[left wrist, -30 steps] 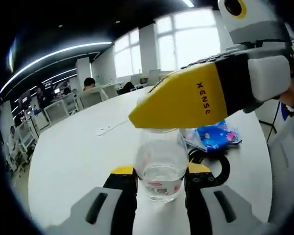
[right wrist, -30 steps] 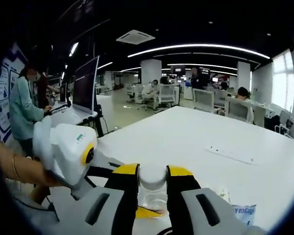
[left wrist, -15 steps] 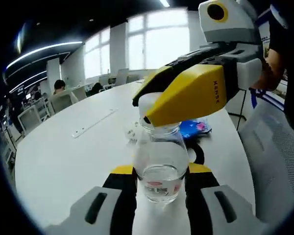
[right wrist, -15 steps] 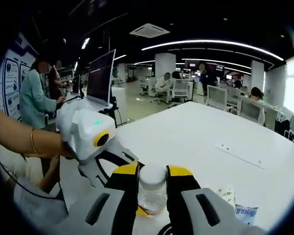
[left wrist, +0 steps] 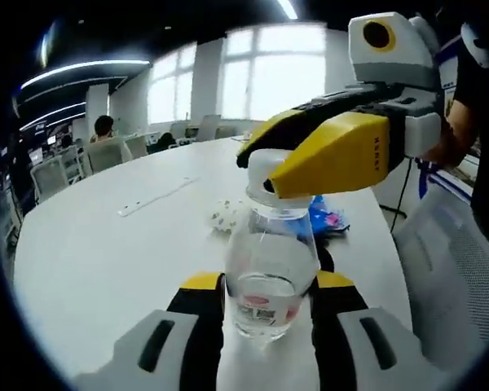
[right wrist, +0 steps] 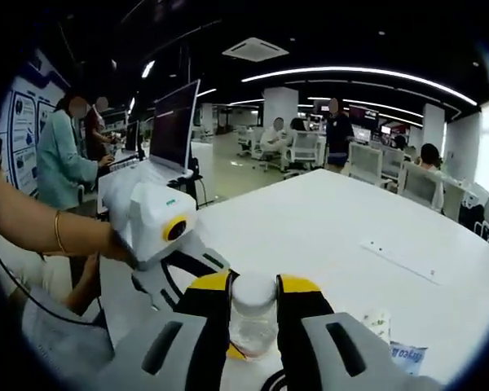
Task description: Arrange the tabletop items into an orderly group along one side of the table until the central work area is clear of visible clutter.
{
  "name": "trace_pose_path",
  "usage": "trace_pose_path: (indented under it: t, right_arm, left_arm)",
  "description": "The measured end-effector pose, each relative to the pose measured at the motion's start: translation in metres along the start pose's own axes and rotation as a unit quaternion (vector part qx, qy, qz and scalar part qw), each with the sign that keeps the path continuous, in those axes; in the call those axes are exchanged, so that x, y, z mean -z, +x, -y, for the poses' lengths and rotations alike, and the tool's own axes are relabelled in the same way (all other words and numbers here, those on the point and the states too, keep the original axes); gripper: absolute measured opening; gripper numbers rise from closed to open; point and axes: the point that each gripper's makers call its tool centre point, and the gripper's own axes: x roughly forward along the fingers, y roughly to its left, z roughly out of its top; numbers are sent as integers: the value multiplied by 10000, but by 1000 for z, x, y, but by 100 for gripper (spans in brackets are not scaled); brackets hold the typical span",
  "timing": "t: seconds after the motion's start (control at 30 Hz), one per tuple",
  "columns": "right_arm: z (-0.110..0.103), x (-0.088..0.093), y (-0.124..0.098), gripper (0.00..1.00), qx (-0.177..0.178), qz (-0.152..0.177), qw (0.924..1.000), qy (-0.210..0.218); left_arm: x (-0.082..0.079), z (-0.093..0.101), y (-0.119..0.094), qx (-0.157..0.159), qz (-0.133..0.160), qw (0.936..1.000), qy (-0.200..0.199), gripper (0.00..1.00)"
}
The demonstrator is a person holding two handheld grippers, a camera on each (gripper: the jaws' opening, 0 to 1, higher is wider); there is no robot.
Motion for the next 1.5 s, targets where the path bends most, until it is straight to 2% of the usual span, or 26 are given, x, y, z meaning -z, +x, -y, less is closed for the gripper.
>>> trace_pose_path:
  t: [0.13, 0.27, 0.47, 0.5, 0.63, 0.67, 0.7, 0.73, 0.83, 0.9, 0.93, 0.97, 1.03, 1.27, 1.33, 1.4, 1.5]
  right_arm:
    - [1, 1, -1, 17, 123, -14, 9999, 8]
    - [-1, 1, -1, 18, 161, -21, 9999, -10]
    - [1, 0, -1, 18, 197, 18, 9998, 79]
    - [2, 0, -1, 18, 225, 12, 9997, 103]
    - [2, 0, -1, 18, 300, 1, 9995, 115]
    - [3, 1, -1, 18, 336, 1, 9994, 128]
    - [3, 0, -1, 18, 364, 8, 9992, 138]
    - [3, 0, -1, 18, 388, 9, 9991, 153]
    - [3, 0, -1, 18, 460, 11, 9988, 169]
    - [4, 0, -1, 18, 507, -8, 9985, 202]
    - [4, 0, -1, 18, 519, -5, 9984, 214]
    - [4, 0, -1, 18, 540, -8, 9983, 225]
    - [4, 0, 0, 18, 578, -12, 9980, 236]
    - [4, 1, -1, 18, 655, -15, 9975, 270]
    - [5, 0, -1, 18, 679, 0, 9973, 286]
    - [5, 1, -1, 18, 710, 14, 9969, 334]
    - [5, 1, -1, 18, 729, 35, 9967, 355]
  left_arm:
    - [-1, -3, 1, -401, 169, 9989, -196, 53]
    - [-4, -1, 3, -680, 292, 9968, -306, 62]
    - [-7, -6, 3, -1402, 585, 9854, -772, 68]
    - [-7, -8, 3, -1603, 641, 9810, -887, 68]
    - [-1, -7, 4, -1940, 455, 9769, -779, 66]
    - [0, -9, 3, -2122, 483, 9718, -912, 65]
    - [-1, -8, 4, -2134, 539, 9706, -978, 65]
    - [-3, -9, 3, -2254, 657, 9664, -1051, 65]
    - [-5, -1, 6, -2183, 702, 9673, -1081, 63]
    - [-2, 0, 8, -2282, 623, 9665, -996, 62]
    - [-1, -3, 6, -2418, 584, 9640, -945, 62]
    - [-4, -6, 4, -2560, 678, 9596, -952, 62]
    - [-7, -8, 1, -2748, 705, 9553, -831, 62]
    - [-5, -3, 6, -2929, 668, 9503, -812, 54]
    - [1, -3, 8, -2983, 528, 9496, -807, 52]
    - [6, -5, 8, -3096, 301, 9485, -593, 50]
    - [8, -5, 10, -3130, 324, 9470, -649, 46]
